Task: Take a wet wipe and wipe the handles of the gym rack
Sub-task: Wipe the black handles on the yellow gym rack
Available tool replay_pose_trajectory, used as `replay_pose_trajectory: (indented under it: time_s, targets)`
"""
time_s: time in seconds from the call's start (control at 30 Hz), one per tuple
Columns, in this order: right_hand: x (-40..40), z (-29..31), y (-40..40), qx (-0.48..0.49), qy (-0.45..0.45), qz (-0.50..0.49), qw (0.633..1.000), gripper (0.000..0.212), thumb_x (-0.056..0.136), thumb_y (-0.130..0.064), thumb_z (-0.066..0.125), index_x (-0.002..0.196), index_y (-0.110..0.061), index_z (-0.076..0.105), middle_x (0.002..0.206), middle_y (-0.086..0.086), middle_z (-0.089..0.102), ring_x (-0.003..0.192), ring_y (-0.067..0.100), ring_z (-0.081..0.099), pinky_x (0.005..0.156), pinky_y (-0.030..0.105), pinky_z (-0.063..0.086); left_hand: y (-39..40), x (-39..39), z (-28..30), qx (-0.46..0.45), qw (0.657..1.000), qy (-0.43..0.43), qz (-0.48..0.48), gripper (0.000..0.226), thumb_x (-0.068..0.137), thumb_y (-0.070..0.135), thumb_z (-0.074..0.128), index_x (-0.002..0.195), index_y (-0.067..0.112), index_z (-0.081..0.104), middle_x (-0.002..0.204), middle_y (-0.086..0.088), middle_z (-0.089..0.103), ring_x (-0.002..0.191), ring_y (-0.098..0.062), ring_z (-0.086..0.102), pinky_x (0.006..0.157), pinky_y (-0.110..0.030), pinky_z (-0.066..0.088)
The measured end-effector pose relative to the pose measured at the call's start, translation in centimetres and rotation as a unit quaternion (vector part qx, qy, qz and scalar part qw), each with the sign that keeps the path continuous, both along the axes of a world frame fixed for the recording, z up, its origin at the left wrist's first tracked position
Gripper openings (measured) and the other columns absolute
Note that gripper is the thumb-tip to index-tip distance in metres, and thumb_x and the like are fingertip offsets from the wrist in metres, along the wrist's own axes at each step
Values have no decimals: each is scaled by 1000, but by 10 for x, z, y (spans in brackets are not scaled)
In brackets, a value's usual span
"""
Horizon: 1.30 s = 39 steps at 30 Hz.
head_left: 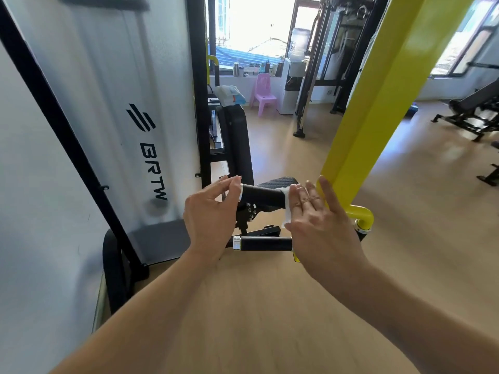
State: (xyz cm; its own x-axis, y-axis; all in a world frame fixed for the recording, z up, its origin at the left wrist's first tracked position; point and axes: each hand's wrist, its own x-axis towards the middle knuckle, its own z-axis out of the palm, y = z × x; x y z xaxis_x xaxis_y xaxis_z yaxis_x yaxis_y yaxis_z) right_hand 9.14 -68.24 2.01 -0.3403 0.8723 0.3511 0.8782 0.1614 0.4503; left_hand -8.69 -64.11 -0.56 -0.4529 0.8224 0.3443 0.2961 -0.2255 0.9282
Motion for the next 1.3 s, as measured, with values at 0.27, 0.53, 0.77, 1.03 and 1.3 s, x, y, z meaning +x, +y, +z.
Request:
replay_pose_trajectory:
  time_s: [0.27, 0.53, 0.77, 1.03, 1.3]
  targets:
    - [-49, -5, 30, 42, 246, 182, 951, 45, 88, -1, 65, 132, -10, 65, 129, 6, 68, 125, 24, 61, 114, 42, 39, -4, -3, 4, 2, 1000, 22, -1, 19, 92, 50, 61, 100, 43, 77, 105, 17, 77, 96, 2, 71, 90, -34, 59]
    - [-13, 19, 13, 61, 41, 23, 997, 47, 85, -5, 29, 90, -5, 75, 85, 17, 77, 108, 36, 70, 117, 53, 28, -4, -3, 4, -10, 999, 36, 4, 40, 86, 62, 55, 104, 35, 80, 112, 12, 77, 71, -3, 71, 77, -39, 61]
    - [5, 3, 23, 79, 12, 80, 994, 22, 88, -7, 65, 107, -6, 76, 102, 12, 78, 108, 27, 71, 117, 44, 28, -8, -4, 6, -29, 999, 4, -14, 19, 94, 45, 65, 101, 35, 79, 61, 17, 72, 47, -11, 52, 56, -33, 51]
    - [-44, -2, 44, 124, 205, 247, 939, 36, 87, -34, 75, 118, -14, 75, 110, 1, 77, 101, 19, 74, 87, 36, 56, -7, -6, 9, -10, 999, 29, -12, 22, 95, 42, 64, 103, 30, 81, 90, 9, 80, 79, -8, 75, 74, -39, 63]
    - [4, 17, 22, 130, 4, 116, 985, 10, 72, -11, 79, 71, -17, 71, 59, 2, 68, 57, 20, 68, 82, 35, 56, -6, 0, 16, -42, 995, 86, 11, 25, 93, 44, 62, 101, 30, 82, 94, 10, 81, 62, -5, 65, 66, -26, 55]
